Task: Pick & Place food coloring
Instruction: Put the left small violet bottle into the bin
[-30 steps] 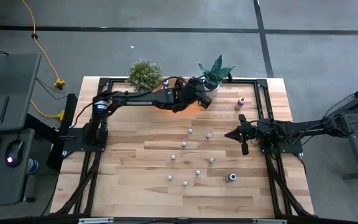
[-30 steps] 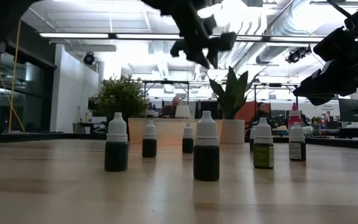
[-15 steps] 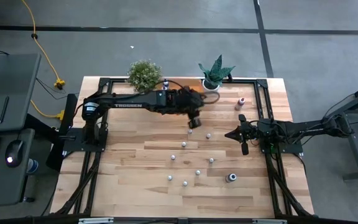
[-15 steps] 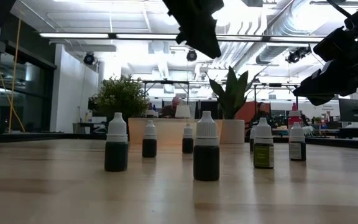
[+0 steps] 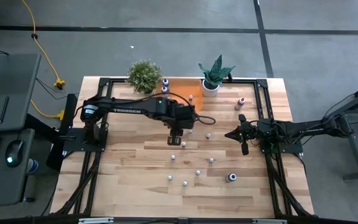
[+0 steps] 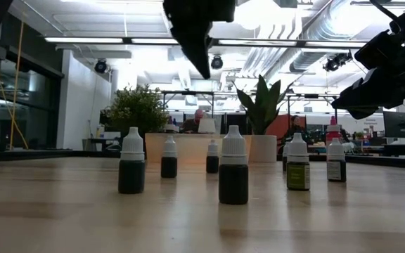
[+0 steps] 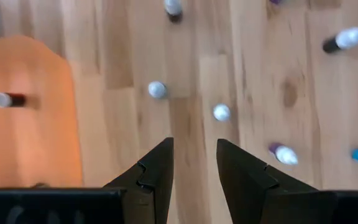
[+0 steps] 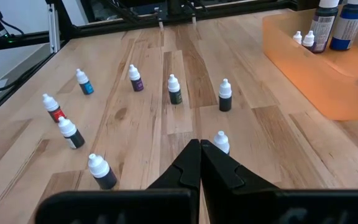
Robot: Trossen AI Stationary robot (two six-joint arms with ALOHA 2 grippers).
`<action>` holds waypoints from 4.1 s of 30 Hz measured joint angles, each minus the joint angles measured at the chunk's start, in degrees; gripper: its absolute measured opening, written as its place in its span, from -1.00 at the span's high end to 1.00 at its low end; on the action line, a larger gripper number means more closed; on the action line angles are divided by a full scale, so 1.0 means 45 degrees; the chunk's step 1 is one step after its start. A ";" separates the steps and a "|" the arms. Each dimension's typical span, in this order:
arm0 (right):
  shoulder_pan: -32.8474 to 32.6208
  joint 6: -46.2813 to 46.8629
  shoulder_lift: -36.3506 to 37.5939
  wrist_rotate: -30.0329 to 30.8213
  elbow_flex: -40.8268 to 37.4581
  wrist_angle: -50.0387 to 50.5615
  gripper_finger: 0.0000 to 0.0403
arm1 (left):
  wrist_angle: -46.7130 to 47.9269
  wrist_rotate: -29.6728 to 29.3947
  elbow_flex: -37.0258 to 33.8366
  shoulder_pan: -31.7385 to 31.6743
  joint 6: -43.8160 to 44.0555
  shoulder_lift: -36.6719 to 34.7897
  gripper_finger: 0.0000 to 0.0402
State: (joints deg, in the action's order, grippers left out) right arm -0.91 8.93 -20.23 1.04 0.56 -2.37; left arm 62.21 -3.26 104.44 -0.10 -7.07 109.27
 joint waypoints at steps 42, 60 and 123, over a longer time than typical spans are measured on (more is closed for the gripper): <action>0.0005 0.0000 0.0000 0.0002 0.0002 -0.0005 1.00 | -0.8463 0.2829 -1.0349 0.1808 0.0215 -0.4430 0.42; 0.0002 0.0000 0.0000 0.0002 0.0001 -0.0005 1.00 | -1.2124 0.1657 -1.2395 0.1778 -0.0478 -0.4355 0.41; 0.0004 0.0000 -0.0345 0.0000 -0.0001 -0.0009 1.00 | -0.7380 0.1872 -0.8097 0.1968 -0.0703 -0.1487 -0.26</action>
State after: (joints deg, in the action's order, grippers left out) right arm -0.89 8.93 -21.78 1.04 0.56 -2.41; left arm 29.00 5.16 68.01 8.76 -10.24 102.58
